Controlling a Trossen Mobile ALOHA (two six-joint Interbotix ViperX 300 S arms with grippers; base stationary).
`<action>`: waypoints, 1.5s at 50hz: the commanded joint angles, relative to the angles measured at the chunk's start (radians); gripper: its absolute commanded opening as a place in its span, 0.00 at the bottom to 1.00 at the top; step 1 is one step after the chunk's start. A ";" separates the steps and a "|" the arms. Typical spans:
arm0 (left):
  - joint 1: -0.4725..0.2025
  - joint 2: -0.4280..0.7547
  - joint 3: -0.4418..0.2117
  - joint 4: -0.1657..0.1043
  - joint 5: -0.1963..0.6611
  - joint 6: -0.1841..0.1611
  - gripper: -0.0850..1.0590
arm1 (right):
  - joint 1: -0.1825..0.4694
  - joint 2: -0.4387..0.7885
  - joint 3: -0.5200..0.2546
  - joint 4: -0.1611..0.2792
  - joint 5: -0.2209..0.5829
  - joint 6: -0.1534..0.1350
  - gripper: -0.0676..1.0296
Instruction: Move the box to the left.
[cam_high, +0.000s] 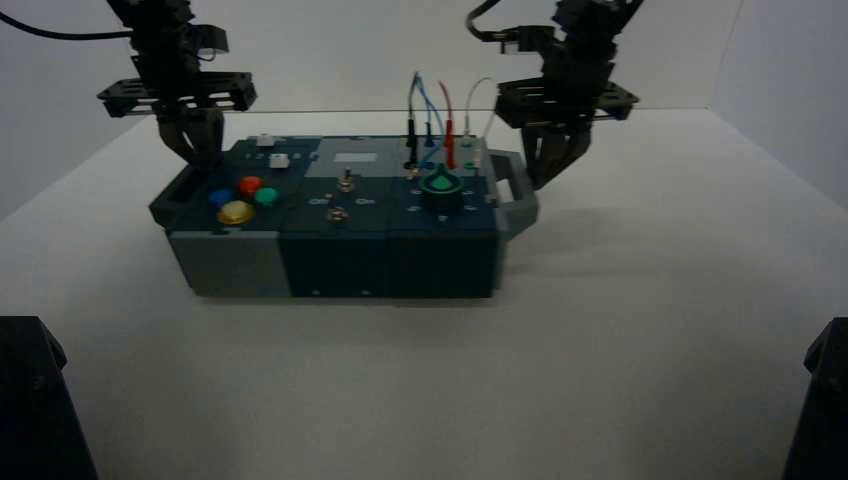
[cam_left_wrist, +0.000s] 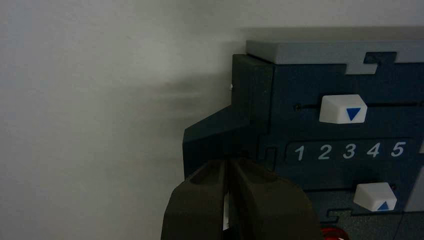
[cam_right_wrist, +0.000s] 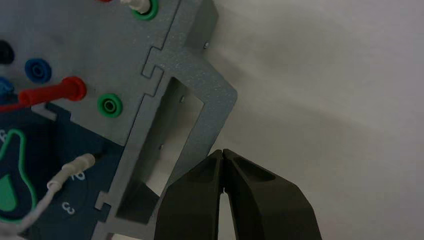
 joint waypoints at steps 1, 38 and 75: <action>0.061 -0.005 -0.046 0.014 -0.002 0.009 0.05 | 0.054 0.006 -0.054 0.026 -0.015 -0.002 0.04; 0.229 -0.005 -0.084 0.051 0.046 0.091 0.05 | 0.190 0.107 -0.233 0.063 0.009 0.023 0.04; 0.166 -0.143 -0.160 0.041 0.124 0.092 0.05 | 0.164 -0.124 -0.224 -0.015 0.196 0.012 0.04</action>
